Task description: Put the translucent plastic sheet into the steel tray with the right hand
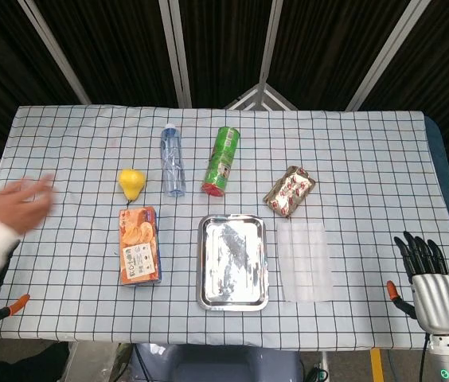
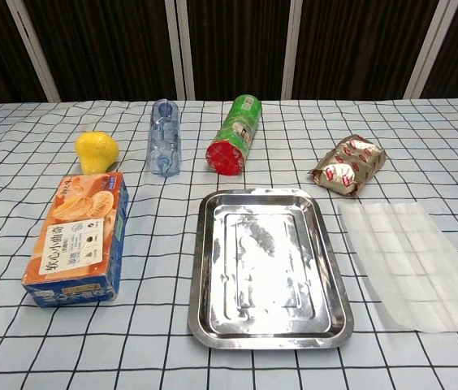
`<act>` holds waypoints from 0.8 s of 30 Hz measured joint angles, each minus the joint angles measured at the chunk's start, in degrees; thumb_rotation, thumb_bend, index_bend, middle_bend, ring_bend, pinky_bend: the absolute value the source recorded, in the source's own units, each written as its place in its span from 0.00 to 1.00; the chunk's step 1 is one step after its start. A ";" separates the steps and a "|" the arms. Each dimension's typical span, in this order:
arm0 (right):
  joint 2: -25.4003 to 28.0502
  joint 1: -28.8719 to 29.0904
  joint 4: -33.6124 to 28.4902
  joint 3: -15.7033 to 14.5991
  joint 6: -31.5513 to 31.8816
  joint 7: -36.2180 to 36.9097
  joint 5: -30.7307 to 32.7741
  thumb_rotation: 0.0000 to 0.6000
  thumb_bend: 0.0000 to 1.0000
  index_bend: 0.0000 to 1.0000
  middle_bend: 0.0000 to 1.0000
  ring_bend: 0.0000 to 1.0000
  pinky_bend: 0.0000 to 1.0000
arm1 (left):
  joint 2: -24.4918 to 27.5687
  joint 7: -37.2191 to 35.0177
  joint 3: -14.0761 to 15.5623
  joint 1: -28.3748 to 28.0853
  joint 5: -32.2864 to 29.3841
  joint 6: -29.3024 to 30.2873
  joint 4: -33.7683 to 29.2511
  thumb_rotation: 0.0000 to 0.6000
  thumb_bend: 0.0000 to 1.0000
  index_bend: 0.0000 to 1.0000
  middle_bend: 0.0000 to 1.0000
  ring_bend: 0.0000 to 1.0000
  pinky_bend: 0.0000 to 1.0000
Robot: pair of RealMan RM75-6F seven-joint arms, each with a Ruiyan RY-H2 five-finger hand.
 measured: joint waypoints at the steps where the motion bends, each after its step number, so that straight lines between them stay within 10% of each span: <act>1: 0.00 0.01 0.00 -0.01 -0.02 -0.04 -0.03 1.00 0.43 0.00 0.00 0.00 0.00 | 0.01 0.02 -0.01 0.00 -0.01 -0.02 0.01 1.00 0.07 0.00 0.00 0.00 0.00; 24: -3.98 5.40 2.55 -4.72 -10.16 -3.53 -8.12 1.00 0.41 0.12 0.00 0.00 0.00 | -0.14 -0.60 -0.56 -0.38 -0.25 -0.28 0.26 1.00 0.07 0.00 0.00 0.00 0.00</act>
